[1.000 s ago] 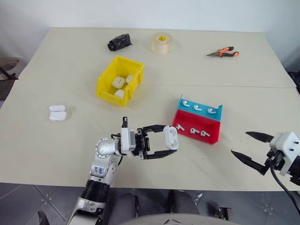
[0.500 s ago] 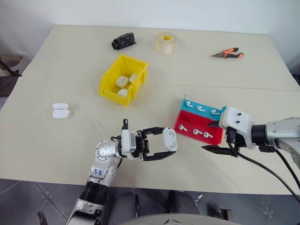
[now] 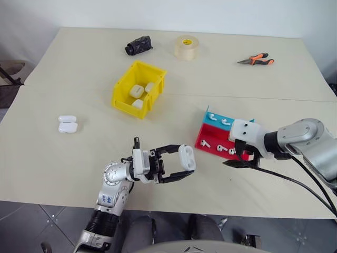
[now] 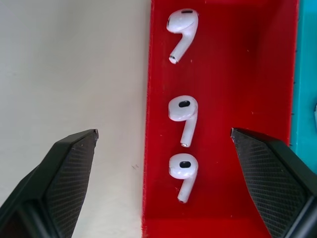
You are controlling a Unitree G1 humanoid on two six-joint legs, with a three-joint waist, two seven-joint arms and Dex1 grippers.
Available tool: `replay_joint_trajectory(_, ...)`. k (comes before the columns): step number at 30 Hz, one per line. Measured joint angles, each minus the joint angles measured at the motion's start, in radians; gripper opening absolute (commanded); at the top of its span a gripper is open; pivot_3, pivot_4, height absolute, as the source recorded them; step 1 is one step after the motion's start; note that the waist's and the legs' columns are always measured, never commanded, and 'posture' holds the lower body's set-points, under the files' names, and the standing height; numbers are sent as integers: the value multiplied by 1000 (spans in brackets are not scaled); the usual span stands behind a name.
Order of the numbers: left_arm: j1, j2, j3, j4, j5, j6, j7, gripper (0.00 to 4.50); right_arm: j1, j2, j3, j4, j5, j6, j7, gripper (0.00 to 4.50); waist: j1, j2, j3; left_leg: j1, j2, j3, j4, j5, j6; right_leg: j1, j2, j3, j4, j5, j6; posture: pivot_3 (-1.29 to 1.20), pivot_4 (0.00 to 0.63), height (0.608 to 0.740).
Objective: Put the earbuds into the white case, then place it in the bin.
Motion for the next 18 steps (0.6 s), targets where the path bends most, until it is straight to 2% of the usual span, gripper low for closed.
replay_joint_trajectory(12, 1, 4, -2, -5, 0, 0, 35, 2783, -26, 5, 63, 57, -128, -49, 66, 4500, 0, 0, 0, -1, 0, -1, 1, 0, 0, 0, 0, -1, 0, 0, 0, 0, 150, 740)
replay_joint_trajectory(15, 1, 6, -2, -5, 0, 0, 39, 2783, -26, 5, 64, 57, -144, -50, 78, 3865, 0, 0, 0, -1, 0, -1, 1, 0, 0, 0, 0, -1, 0, 0, 0, 0, 150, 740)
replay_joint_trajectory(18, 1, 8, -2, -6, 0, 0, 41, 2783, -25, 5, 64, 58, -156, -50, 84, 2874, 0, 0, 0, -1, 0, -1, 1, 0, 0, 0, 0, -1, 0, 0, 0, 0, 150, 740)
